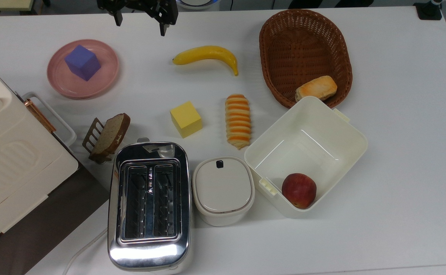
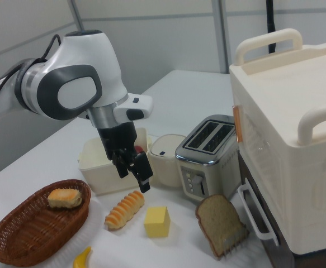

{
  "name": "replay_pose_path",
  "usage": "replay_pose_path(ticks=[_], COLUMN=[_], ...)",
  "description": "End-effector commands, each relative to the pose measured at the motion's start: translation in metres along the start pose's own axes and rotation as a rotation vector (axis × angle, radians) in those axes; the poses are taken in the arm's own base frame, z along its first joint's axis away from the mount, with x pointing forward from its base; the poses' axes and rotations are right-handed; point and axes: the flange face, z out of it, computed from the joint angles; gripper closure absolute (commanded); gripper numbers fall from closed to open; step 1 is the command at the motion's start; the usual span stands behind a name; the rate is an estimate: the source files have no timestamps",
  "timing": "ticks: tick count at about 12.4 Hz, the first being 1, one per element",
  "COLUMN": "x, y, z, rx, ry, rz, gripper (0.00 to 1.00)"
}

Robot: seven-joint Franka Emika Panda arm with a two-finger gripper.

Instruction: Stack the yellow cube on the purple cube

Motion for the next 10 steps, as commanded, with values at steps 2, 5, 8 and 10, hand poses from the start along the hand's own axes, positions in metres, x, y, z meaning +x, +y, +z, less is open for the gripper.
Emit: replay_pose_path(ticks=[2,5,8,10], x=[0.005,0.0066,0.007,0.0071], y=[0.023,0.0226,0.0224,0.0216], z=[-0.014,-0.0112,-0.0104,-0.0106], rx=[0.025,0.024,0.023,0.023], ry=[0.007,0.001,0.0,0.002], rz=[0.026,0.028,0.028,0.025], gripper=[0.0,0.0,0.0,0.0])
